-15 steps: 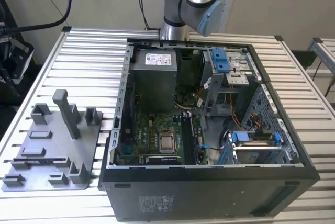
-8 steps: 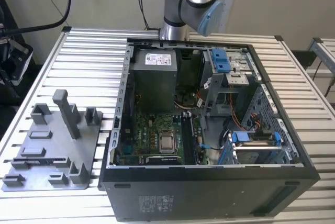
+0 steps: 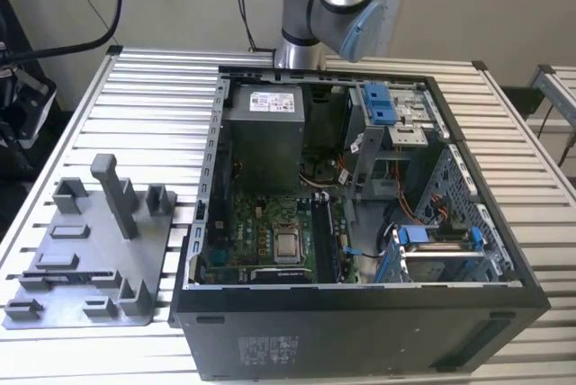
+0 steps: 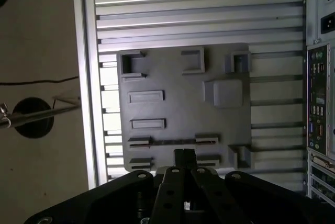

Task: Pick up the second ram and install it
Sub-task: 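Reach for the second ram, then pick up the second ram and move it above second insertion slot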

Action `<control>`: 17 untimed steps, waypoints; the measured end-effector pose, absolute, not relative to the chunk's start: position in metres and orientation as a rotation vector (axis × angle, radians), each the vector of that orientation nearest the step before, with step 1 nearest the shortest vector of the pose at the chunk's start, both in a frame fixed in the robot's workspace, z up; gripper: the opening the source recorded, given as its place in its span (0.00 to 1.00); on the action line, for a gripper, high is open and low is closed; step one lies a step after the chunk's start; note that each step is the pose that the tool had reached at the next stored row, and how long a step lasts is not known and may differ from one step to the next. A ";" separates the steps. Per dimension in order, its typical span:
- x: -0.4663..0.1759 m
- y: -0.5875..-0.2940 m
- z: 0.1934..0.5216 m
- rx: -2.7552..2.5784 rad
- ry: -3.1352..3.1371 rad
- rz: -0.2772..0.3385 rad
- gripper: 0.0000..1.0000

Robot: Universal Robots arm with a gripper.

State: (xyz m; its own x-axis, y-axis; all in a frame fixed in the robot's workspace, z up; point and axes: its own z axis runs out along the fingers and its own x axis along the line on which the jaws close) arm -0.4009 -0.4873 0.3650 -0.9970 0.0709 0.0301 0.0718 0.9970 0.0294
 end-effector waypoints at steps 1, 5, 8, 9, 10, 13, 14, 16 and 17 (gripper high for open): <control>-0.401 -0.488 0.365 -0.112 -3.110 -0.047 0.11; -0.401 -0.490 0.365 -0.112 -3.109 -0.047 0.11; -0.401 -0.491 0.365 -0.112 -3.109 -0.047 0.11; -0.401 -0.491 0.365 -0.112 -3.109 -0.047 0.11; -0.401 -0.491 0.365 -0.112 -3.109 -0.047 0.11; -0.401 -0.491 0.365 -0.112 -3.109 -0.047 0.11; -0.401 -0.491 0.365 -0.112 -3.109 -0.047 0.11; -0.401 -0.491 0.365 -0.112 -3.109 -0.047 0.11; -0.401 -0.491 0.365 -0.112 -3.109 -0.047 0.11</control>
